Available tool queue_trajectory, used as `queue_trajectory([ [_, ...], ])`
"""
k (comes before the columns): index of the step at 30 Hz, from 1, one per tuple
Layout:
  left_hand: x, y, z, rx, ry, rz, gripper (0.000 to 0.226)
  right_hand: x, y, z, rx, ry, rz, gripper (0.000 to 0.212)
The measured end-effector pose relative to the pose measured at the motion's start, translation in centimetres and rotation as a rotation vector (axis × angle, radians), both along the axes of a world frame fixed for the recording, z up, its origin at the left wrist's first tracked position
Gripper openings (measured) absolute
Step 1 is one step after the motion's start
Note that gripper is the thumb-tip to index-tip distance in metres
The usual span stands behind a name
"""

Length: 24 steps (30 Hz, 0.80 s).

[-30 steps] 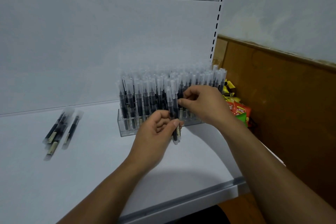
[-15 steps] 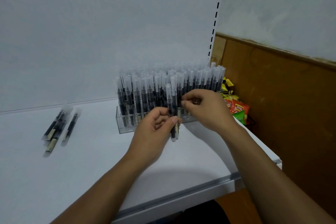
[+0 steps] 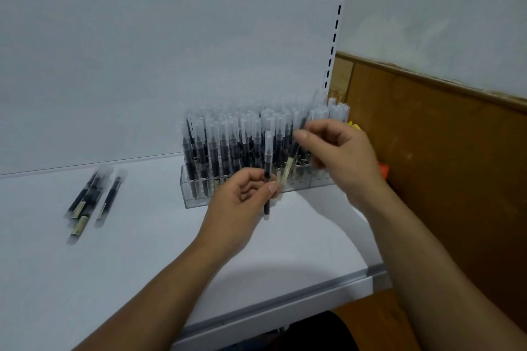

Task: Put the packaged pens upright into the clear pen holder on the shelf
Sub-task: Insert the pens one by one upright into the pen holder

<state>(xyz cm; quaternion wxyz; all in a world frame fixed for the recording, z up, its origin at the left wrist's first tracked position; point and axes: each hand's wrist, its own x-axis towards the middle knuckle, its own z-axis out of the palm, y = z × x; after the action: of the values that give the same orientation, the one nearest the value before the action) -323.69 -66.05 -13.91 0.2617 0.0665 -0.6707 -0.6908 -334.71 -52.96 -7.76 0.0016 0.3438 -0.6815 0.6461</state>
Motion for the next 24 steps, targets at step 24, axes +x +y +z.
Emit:
queue_trajectory([
  [24, 0.0, 0.0, -0.2, 0.036, -0.003, -0.018, 0.011, -2.8, -2.5, -0.8, 0.629, 0.278, -0.255, 0.018],
])
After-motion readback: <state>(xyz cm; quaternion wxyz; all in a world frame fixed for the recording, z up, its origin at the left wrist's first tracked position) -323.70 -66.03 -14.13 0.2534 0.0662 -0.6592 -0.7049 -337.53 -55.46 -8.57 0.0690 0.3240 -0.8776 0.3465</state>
